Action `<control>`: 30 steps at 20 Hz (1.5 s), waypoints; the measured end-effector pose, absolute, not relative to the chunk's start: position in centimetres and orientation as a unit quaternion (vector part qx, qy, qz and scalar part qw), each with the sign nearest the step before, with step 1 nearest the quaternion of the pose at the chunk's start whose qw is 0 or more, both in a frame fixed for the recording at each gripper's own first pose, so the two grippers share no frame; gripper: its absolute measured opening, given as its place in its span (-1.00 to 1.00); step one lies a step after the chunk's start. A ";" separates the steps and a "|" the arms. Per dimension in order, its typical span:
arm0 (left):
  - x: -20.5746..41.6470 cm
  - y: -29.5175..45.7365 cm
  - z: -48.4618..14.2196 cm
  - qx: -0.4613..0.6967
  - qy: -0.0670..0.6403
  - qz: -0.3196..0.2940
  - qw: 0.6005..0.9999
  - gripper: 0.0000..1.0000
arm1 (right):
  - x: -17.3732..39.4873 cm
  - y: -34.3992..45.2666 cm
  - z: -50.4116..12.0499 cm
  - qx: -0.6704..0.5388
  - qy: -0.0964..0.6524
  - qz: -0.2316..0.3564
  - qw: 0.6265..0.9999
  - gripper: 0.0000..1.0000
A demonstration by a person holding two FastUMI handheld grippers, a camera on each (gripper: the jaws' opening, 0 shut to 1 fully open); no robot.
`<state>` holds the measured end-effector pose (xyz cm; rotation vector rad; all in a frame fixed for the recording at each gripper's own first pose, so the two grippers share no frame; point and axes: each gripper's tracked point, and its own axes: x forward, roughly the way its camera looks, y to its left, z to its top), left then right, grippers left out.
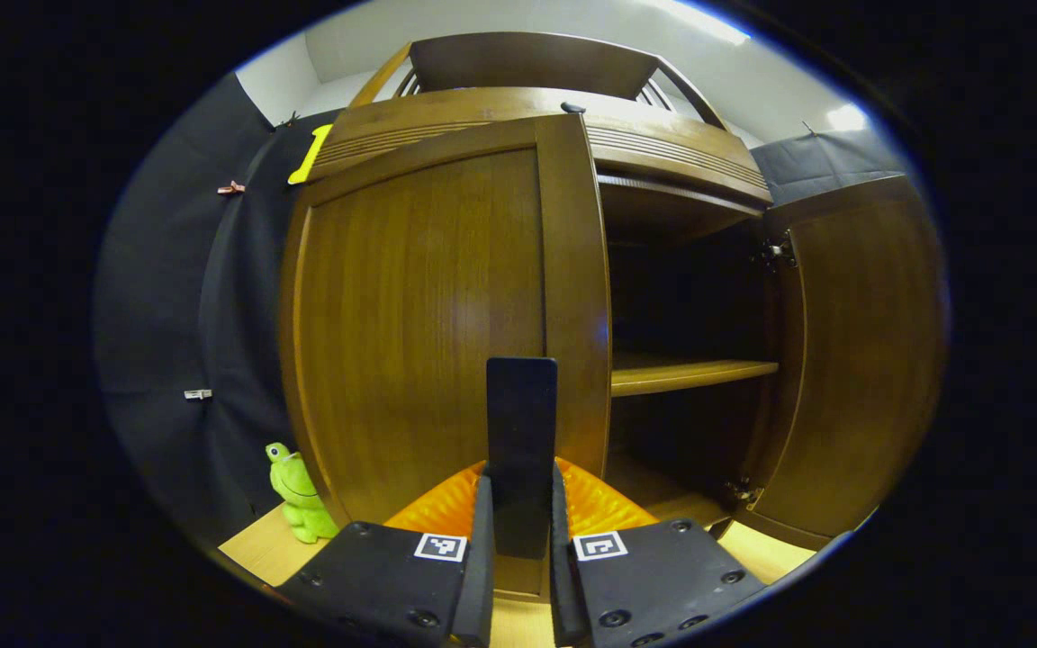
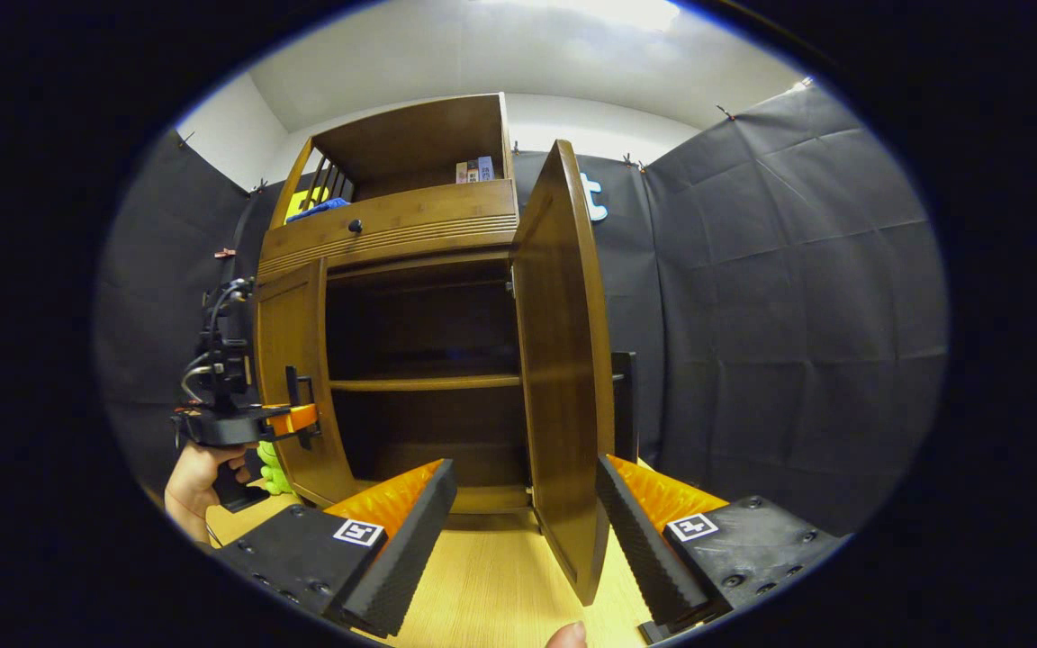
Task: Open the right door of the double-door shoe cabinet with the right hand, and open the left door with the left hand.
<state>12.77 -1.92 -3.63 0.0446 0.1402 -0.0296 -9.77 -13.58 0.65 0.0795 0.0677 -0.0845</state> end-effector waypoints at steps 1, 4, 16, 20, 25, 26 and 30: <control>11.8 -1.5 -3.4 0.023 0.070 -0.015 0.997 -0.44 | -9.8 -13.2 0.6 0.042 0.034 -0.040 0.998 0.97; 9.1 -0.1 -3.0 0.018 0.063 -0.014 0.998 -0.43 | -9.9 -12.0 0.4 0.043 0.037 -0.030 0.998 0.97; 0.9 8.8 -1.6 0.016 0.051 0.040 0.998 -0.58 | -8.8 -5.8 -1.0 0.058 0.048 0.022 0.997 1.00; -0.4 11.5 -1.5 0.018 0.051 0.059 0.997 -0.67 | -8.3 -3.9 -1.5 0.059 0.054 0.036 0.996 0.97; -2.1 14.7 -0.5 0.010 0.040 0.082 0.996 -0.74 | -8.1 -2.5 -1.4 0.052 0.052 0.044 0.996 0.97; -2.4 15.5 -0.4 0.009 0.039 0.089 0.995 -0.74 | -8.1 -2.3 -1.5 0.051 0.052 0.044 0.996 0.97; -3.1 18.2 -0.7 0.010 0.046 0.112 0.993 -0.85 | -7.6 -2.3 -1.2 0.056 0.047 0.037 0.997 0.97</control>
